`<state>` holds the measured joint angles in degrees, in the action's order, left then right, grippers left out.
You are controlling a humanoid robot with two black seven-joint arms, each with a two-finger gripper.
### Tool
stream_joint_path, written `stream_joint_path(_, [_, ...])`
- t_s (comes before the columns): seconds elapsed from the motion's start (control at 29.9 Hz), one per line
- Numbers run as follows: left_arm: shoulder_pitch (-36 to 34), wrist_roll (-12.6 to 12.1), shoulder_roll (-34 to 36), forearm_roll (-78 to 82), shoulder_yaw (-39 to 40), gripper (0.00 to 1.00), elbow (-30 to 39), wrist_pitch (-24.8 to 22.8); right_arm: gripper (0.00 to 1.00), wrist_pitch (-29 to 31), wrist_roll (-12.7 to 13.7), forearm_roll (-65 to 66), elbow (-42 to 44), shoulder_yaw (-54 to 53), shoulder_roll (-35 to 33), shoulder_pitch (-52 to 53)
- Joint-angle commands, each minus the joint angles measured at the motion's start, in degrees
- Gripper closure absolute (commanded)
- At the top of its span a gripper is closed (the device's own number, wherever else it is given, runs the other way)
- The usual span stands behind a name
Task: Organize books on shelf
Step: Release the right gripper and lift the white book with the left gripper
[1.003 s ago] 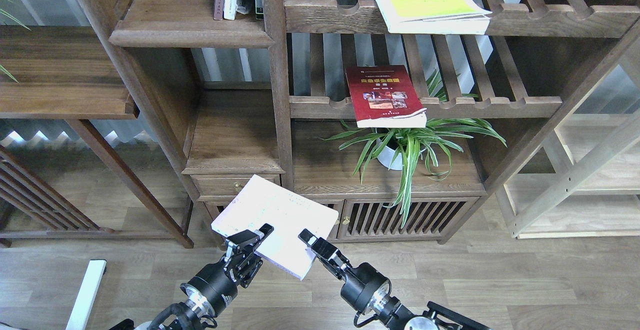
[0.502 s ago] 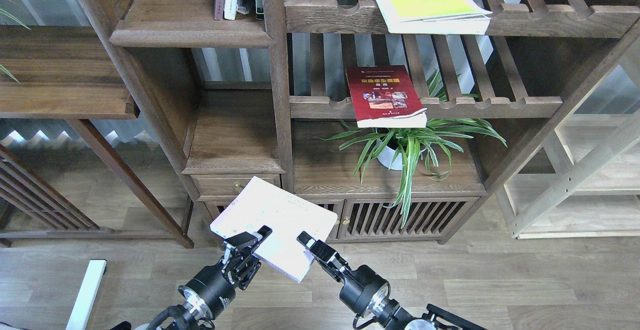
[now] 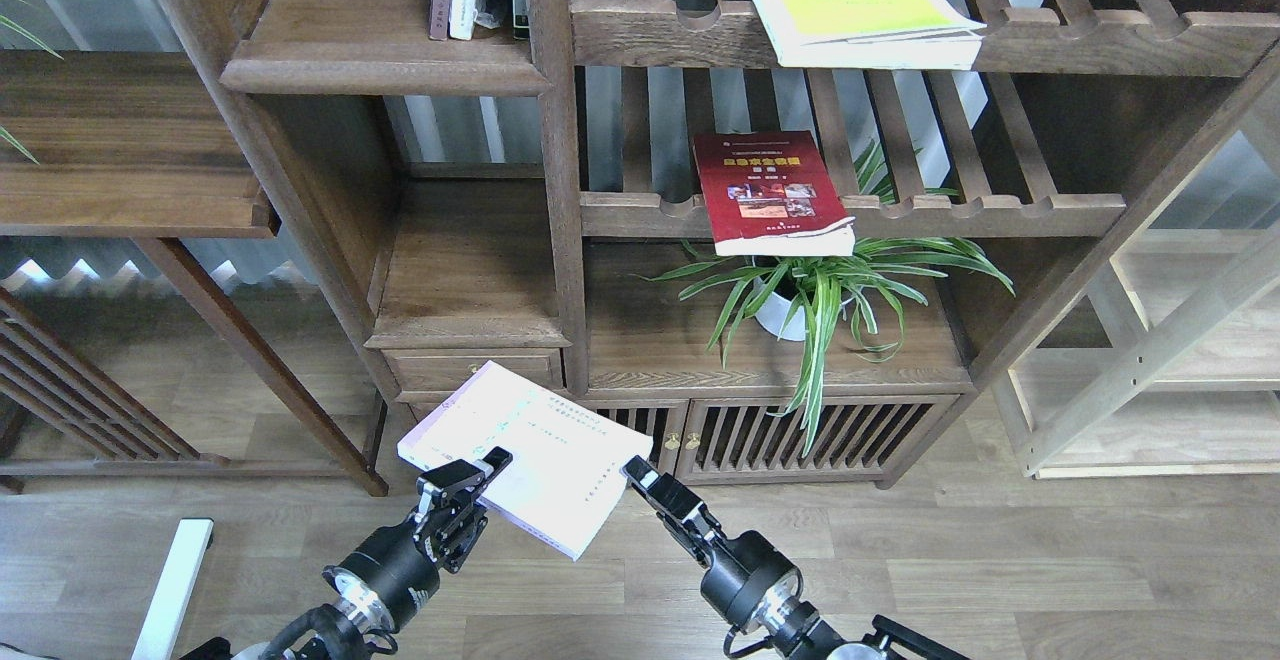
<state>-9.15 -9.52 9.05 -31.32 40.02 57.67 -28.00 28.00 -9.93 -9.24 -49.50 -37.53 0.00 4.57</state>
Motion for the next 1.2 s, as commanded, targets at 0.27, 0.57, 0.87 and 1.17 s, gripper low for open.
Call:
stream_joint_path(0.27, [1.94,0.65,4.22,21.02,9.27,1.00,2.19,0.00,0.34,0.00,0.08,-0.25,3.09,-5.01,-0.70,0.00])
stream_joint_path(0.57, [7.11,0.38,-2.08,39.99,25.96,1.00,14.48,0.00,0.32,0.00,-0.01,-0.60,4.06,-10.90,-0.18,0.00])
stream_joint_path(0.87, [17.05,0.03,-7.46,54.51,37.48,0.99,27.67,0.00,0.31,0.00,0.00,-2.36,4.41,-13.80,-0.53,0.35])
stream_joint_path(1.17, [20.57,-0.49,-9.05,64.45,48.22,0.99,34.70,0.00,0.28,0.00,0.00,-4.38,5.02,-14.15,-0.53,0.62])
